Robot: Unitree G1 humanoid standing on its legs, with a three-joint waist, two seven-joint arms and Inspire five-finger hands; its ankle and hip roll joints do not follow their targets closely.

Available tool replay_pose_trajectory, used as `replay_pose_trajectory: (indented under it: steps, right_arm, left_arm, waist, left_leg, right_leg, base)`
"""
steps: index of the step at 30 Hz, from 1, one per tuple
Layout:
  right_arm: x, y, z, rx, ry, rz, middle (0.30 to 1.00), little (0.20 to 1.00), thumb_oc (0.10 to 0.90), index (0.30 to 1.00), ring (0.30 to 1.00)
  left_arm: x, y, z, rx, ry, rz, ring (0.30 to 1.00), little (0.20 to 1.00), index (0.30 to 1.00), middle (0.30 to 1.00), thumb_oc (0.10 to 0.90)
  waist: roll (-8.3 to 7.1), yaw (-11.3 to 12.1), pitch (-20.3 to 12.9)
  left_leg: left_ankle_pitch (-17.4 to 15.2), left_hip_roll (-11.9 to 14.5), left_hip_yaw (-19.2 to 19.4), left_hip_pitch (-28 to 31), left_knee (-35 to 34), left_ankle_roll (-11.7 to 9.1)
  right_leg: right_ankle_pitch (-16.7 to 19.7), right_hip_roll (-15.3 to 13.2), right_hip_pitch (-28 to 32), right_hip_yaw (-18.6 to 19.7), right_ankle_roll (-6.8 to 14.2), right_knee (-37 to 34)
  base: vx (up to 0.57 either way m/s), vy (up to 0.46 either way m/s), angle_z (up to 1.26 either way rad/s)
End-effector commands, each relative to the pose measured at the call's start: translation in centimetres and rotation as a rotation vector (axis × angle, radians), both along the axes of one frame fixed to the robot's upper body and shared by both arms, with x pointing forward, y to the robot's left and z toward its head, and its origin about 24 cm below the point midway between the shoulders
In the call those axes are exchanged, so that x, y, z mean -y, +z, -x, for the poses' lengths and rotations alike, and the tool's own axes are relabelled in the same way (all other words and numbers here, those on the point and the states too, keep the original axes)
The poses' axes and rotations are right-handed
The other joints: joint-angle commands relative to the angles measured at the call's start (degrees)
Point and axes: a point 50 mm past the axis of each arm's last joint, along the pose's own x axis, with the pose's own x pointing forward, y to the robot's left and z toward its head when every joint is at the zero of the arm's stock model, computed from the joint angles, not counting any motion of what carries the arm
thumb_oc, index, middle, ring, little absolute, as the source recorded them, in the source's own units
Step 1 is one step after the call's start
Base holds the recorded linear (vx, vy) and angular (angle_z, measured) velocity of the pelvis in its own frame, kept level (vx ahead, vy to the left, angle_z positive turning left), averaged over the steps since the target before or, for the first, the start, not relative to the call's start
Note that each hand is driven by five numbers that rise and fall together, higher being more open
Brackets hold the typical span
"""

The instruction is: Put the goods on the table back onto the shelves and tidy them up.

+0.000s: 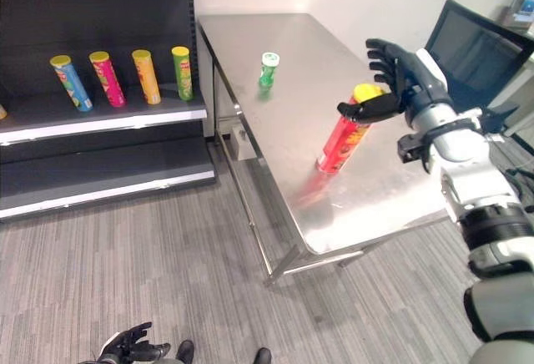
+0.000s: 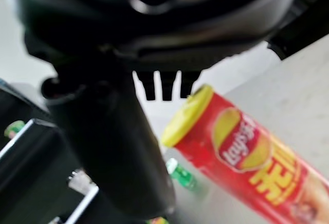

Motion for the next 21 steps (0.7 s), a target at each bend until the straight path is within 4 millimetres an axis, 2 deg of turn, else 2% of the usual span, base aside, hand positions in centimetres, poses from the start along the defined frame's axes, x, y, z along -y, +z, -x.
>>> replay_pose_trajectory:
  steps: [1, 10, 21]
  right_arm:
    - [-0.6, 7.4, 0.9, 0.238, 0.006, 0.08, 0.9, 0.9, 0.8, 0.9, 0.9]
    - [-0.2, 6.4, 0.4, 0.182, -0.021, 0.083, 0.9, 0.9, 0.8, 0.9, 0.9]
    - [0.3, 3.6, -0.8, 0.049, -0.022, -0.034, 0.9, 0.9, 0.8, 0.9, 0.9]
  left_arm:
    - [-0.9, 0.1, 0.5, -0.022, -0.056, -0.041, 0.9, 0.9, 0.9, 0.9, 0.8]
    - [-1.1, 0.1, 0.4, -0.018, -0.048, -0.046, 0.9, 0.9, 0.9, 0.9, 0.8]
    - [-0.9, 0.0, 0.7, -0.035, -0.048, -0.035, 0.9, 0.9, 0.9, 0.9, 0.8]
  waist:
    - [-1.96, 1.25, -1.84]
    - [-1.91, 1.05, -1.45]
    - [-2.45, 1.27, -0.96]
  left_leg:
    - [-4.76, 0.32, 4.09, 1.61, 0.18, -1.53]
    - [-4.7, 0.29, 4.18, 1.26, 0.18, -1.52]
    - [-4.68, 0.36, 4.47, 1.05, 0.18, -1.52]
  right_leg:
    - [-1.3, -2.83, 1.63, 0.08, 4.94, 0.4]
    - [-1.32, -2.91, 1.11, 0.31, 5.02, 0.4]
    - [-1.2, -2.81, 0.69, 0.58, 5.06, 0.4]
  base:
    - [0.0, 0.0, 0.0]
    - [0.0, 0.0, 0.0]
    - [0.0, 0.0, 0.0]
